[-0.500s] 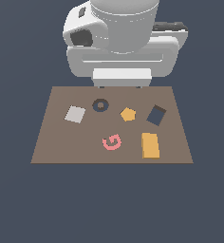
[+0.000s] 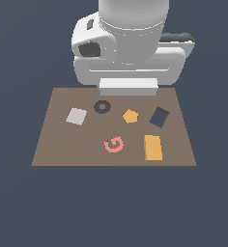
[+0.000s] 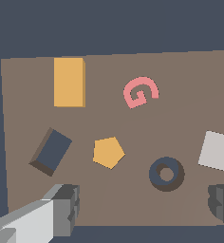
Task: Insert a designated object into the corresponding slot on a board.
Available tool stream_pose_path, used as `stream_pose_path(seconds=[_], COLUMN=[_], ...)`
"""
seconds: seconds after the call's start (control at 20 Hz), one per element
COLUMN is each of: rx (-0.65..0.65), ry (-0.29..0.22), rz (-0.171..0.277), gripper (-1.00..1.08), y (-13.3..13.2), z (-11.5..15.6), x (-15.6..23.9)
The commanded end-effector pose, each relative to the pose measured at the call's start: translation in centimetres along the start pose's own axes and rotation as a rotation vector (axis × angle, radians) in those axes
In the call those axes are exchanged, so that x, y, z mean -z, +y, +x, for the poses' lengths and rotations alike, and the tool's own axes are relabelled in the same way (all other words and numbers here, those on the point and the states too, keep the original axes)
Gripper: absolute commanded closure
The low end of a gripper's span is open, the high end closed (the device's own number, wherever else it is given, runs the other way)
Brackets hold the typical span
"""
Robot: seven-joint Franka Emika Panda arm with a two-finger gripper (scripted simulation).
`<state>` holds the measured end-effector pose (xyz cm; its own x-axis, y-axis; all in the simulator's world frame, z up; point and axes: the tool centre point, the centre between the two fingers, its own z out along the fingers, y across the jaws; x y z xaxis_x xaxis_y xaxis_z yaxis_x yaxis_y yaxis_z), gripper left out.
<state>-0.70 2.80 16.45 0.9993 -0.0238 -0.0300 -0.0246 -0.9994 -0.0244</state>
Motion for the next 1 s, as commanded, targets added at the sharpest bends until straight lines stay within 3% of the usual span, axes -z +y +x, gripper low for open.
stream_pose_path(seconds=[0.0,0.95], rx=[0.0,-0.008], ry=[0.001,0.025], rz=[-0.001,-0.02], gripper=[-0.92,-0.92], y=[-0.6,-7.4], z=[0.6,8.7], x=[-0.8,-9.5])
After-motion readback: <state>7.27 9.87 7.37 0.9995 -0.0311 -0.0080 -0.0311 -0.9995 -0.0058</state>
